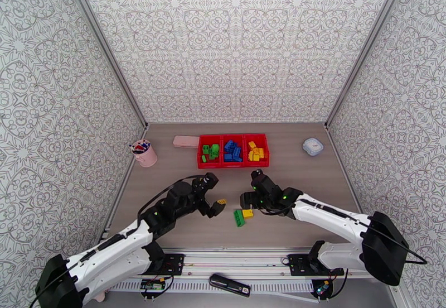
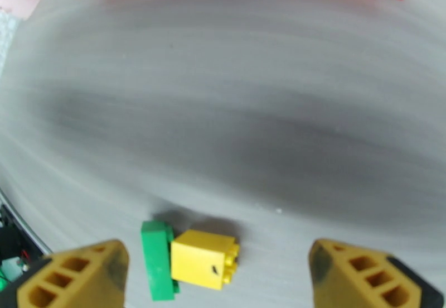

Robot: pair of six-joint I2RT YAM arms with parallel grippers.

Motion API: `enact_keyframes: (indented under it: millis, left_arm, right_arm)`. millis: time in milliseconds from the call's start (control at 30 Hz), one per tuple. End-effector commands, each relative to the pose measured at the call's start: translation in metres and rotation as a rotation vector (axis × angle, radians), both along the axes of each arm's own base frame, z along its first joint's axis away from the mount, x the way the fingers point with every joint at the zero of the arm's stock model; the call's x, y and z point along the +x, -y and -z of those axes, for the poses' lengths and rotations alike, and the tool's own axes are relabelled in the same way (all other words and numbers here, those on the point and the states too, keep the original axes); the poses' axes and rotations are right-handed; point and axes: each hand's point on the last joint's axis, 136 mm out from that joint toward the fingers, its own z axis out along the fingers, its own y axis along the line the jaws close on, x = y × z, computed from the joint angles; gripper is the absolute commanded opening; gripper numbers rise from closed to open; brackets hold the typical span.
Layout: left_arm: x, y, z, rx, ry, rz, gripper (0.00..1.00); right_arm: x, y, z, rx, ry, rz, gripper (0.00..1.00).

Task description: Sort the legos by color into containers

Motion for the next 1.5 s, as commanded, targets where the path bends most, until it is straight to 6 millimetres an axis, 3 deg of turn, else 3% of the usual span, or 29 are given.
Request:
enact_keyframes:
  millis: [0, 133, 300, 567, 733, 1133, 1467]
  left_arm:
    - [-0.016, 0.008, -0.01, -0.017, 0.134, 0.122, 1.0]
    - [-0.034, 0.01, 0.001, 0.02, 0.188, 0.222, 1.0]
    - [-0.042, 0.01, 0.013, 0.071, 0.18, 0.273, 1.0]
    - [-0.044, 0.017, 0.016, 0.071, 0.177, 0.295, 1.0]
    - [-0.044, 0.02, 0.02, 0.07, 0.177, 0.303, 1.0]
    - [-0.045, 0.021, 0.025, 0.064, 0.173, 0.304, 1.0]
    - [-0.045, 0.026, 0.026, 0.041, 0.164, 0.301, 1.0]
  right_arm:
    - [-0.01, -0.007, 0.011, -0.019, -0.061, -0.01, 0.89]
    - [-0.015, -0.014, 0.025, -0.052, -0.101, -0.03, 0.89]
    - [-0.02, -0.014, 0.04, -0.087, -0.149, -0.032, 0.9]
    - [-0.023, 0.006, 0.047, -0.149, -0.169, 0.057, 0.86]
    - [-0.024, 0.018, 0.047, -0.176, -0.165, 0.108, 0.75]
    - [-0.019, 0.002, 0.052, -0.18, -0.191, 0.067, 0.6]
    - [-0.017, 0.009, 0.046, -0.196, -0.168, 0.094, 0.35]
